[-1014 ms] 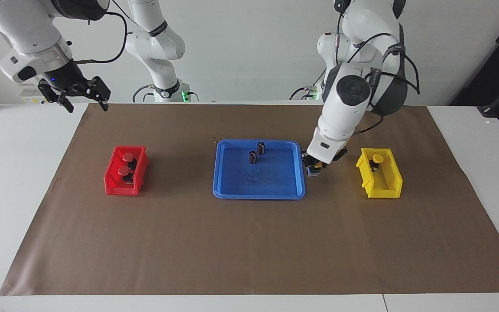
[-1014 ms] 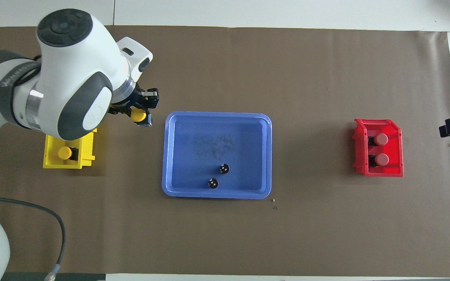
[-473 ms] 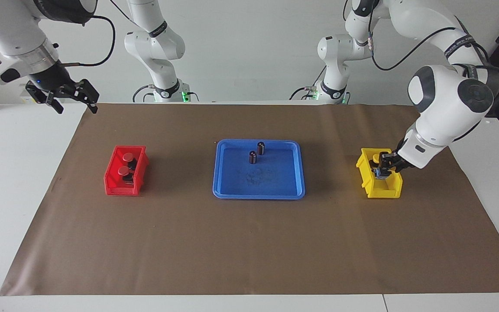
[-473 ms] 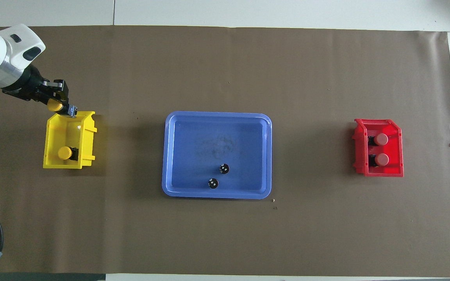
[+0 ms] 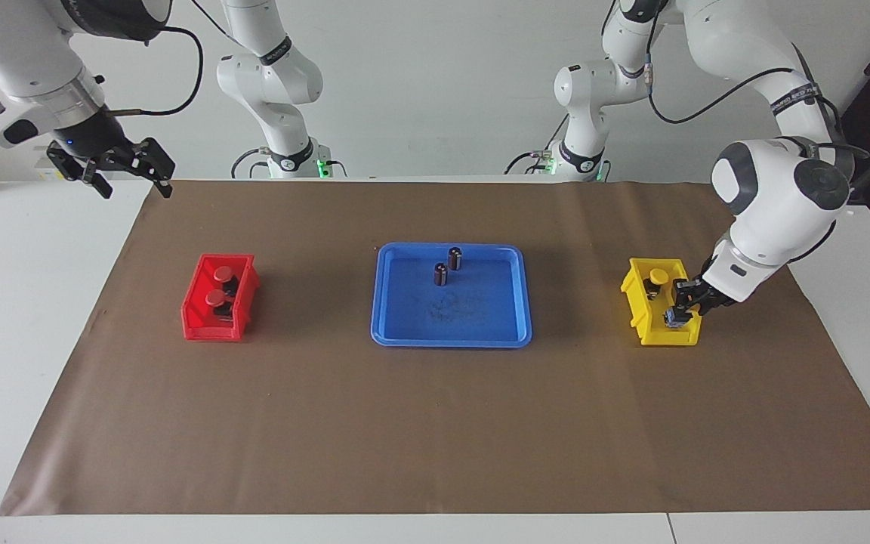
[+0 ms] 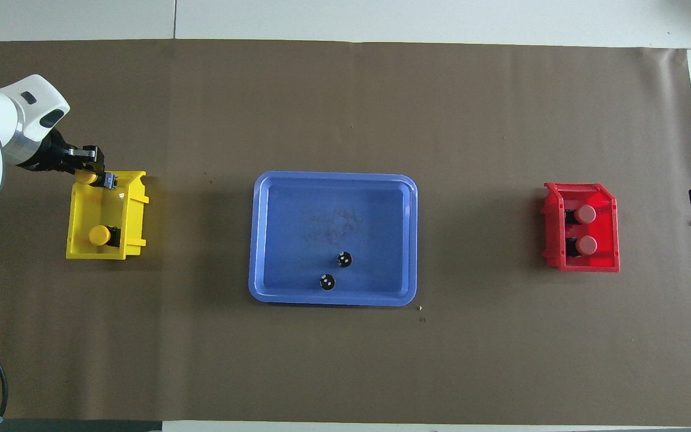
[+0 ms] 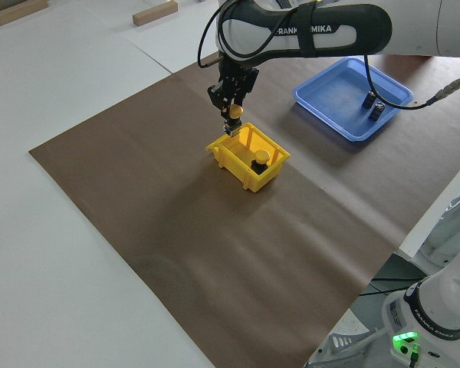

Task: Sort red and yellow buttons by color
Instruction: 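Carry the yellow button to the yellow bin and lower it in, then open the left gripper and hold it above the yellow bin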

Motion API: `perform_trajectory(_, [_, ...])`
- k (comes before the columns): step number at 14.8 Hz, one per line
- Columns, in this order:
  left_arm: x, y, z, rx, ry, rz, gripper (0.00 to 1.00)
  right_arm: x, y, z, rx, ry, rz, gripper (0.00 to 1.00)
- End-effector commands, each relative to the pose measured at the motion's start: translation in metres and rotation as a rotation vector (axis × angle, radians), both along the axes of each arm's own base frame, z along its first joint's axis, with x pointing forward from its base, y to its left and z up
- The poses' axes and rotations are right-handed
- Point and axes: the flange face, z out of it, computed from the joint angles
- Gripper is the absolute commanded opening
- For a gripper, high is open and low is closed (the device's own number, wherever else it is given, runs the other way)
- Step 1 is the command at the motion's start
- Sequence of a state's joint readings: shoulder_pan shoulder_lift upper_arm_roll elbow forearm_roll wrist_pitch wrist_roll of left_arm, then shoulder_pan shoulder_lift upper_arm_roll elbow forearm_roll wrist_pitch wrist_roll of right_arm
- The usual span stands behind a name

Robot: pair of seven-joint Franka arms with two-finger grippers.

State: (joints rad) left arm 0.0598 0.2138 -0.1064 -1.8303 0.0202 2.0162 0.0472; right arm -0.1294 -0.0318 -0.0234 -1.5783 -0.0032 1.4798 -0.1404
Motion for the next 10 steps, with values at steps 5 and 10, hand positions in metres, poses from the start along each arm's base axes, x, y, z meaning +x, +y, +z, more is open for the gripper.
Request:
perform_trajectory(5, [-0.029,0.016,-0.034,0.013,-0.051,0.005,0.01,0.0,0.003,0.004,-0.01,0.009,-0.005,1.0])
perform_trajectory(10, [-0.034,0.012,-0.047,0.011,-0.056,0.001,0.31,0.0,0.004,0.003,-0.01,0.01,-0.002,1.0])
